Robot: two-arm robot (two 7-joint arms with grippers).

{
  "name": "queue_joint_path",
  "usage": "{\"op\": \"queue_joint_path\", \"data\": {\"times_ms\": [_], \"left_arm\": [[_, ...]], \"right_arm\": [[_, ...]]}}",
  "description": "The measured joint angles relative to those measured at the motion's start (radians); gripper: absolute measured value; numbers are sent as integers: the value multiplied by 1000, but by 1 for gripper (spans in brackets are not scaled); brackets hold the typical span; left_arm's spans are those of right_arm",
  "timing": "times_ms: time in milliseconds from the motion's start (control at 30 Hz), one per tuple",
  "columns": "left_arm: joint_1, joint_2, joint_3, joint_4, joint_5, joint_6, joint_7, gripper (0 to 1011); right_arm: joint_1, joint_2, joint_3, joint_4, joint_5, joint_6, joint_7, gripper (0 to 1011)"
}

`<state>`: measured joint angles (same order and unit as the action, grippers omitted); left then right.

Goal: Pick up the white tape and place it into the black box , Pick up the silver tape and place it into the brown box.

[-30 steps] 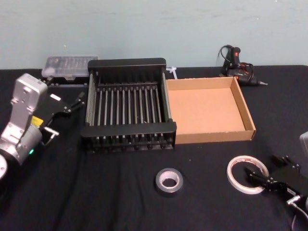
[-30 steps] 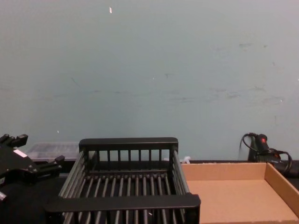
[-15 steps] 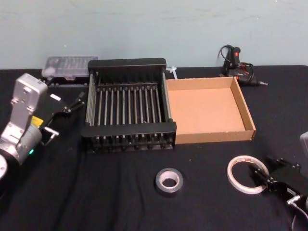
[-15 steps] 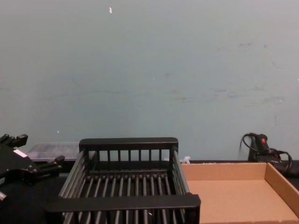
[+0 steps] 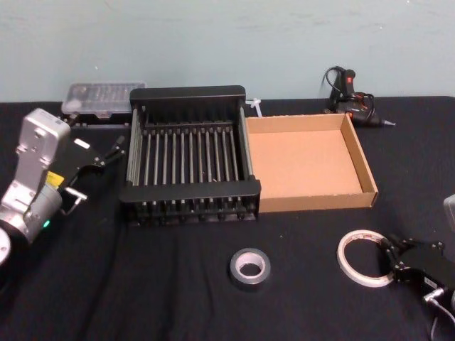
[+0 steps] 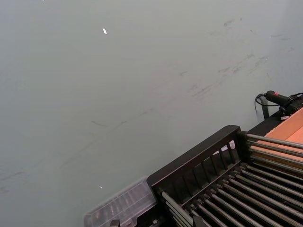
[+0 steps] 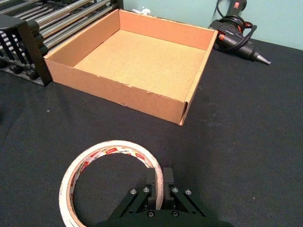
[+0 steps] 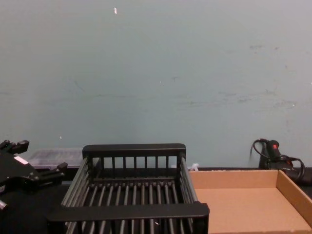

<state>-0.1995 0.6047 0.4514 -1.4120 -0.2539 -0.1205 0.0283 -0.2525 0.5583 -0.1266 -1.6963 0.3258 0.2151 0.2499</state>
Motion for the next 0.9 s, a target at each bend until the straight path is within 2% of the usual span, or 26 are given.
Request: {"op": "queue_joint_path", "data": {"times_ms": [333, 700, 900], "left_arm": [[0, 0, 0, 0, 0, 0, 0, 1001], [0, 0, 0, 0, 0, 0, 0, 1001], [0, 0, 0, 0, 0, 0, 0, 1002]], "right_arm": [[0, 0, 0, 0, 0, 0, 0, 95], [-5, -18, 18, 0, -20, -10, 25, 95], [-11, -27, 28, -2, -28, -53, 44, 95]]}}
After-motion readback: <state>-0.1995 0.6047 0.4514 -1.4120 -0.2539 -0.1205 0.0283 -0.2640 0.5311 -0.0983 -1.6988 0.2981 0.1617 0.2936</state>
